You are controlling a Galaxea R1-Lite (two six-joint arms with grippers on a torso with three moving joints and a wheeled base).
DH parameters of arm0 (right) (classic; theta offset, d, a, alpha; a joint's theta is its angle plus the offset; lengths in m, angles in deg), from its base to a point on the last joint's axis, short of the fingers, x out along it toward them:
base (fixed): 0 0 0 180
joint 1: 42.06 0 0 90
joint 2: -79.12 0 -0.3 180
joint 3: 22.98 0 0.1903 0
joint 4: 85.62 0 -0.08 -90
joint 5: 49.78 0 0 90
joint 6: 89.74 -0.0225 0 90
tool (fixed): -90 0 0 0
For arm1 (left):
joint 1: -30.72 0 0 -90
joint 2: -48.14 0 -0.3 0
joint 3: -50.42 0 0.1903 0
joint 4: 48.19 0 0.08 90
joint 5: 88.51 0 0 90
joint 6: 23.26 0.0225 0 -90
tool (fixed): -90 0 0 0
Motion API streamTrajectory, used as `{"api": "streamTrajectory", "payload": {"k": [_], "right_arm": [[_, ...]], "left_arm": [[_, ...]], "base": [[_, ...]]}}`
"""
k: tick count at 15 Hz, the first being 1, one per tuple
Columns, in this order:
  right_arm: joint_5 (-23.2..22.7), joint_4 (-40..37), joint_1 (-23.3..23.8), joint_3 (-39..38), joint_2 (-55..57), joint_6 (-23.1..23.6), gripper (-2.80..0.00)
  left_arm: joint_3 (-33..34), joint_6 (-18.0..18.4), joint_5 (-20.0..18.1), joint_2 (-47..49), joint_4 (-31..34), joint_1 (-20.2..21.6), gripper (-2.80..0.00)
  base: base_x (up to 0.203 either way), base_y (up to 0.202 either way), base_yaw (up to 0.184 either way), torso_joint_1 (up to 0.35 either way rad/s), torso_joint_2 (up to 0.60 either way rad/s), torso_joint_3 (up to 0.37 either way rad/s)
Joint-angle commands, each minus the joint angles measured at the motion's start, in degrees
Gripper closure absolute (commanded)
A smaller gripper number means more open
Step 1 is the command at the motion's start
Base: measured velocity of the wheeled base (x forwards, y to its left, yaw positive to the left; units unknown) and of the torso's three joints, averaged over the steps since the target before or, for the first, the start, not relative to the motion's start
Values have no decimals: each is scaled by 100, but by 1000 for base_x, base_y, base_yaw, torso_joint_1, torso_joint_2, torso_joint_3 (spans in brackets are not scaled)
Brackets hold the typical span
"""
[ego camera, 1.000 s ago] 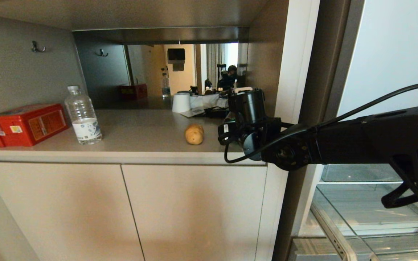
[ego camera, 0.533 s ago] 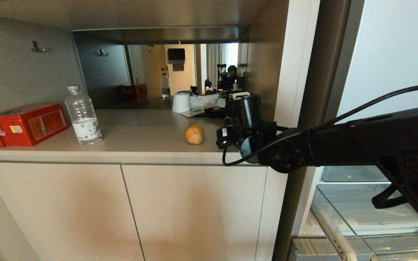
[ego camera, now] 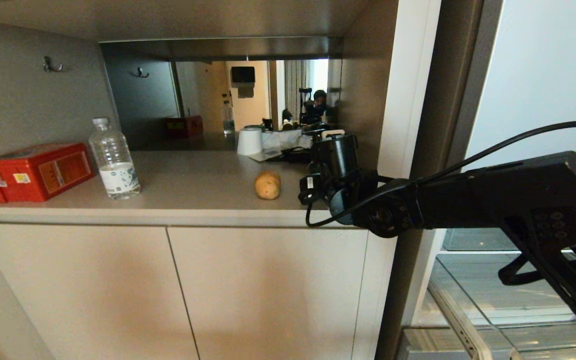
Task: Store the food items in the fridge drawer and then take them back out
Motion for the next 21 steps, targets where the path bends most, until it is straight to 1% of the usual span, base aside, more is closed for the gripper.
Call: {"api": "streamTrajectory", "payload": {"k": [1, 5, 10, 11, 18, 21], "right_arm": [[20, 9, 7, 67, 58, -9, -280], [20, 13, 47, 101, 139, -41, -280], [-103, 17, 121, 101, 147, -45, -280], [-103, 13, 121, 101, 174, -45, 0], [-112, 9, 156, 109, 235, -45, 0], [-103, 5, 143, 29, 41, -49, 0]], "left_arm": [[62, -1, -2, 2, -3, 2, 0], [62, -1, -2, 2, -3, 2, 0], [62, -1, -2, 2, -3, 2, 0], [62, -1, -2, 2, -3, 2, 0], [62, -1, -2, 2, -3, 2, 0], [62, -1, -2, 2, -3, 2, 0]], "base": [[0, 0, 0, 0, 0, 0], [0, 0, 0, 0, 0, 0], [0, 0, 0, 0, 0, 0], [0, 0, 0, 0, 0, 0], [0, 0, 0, 0, 0, 0], [0, 0, 0, 0, 0, 0]]}}
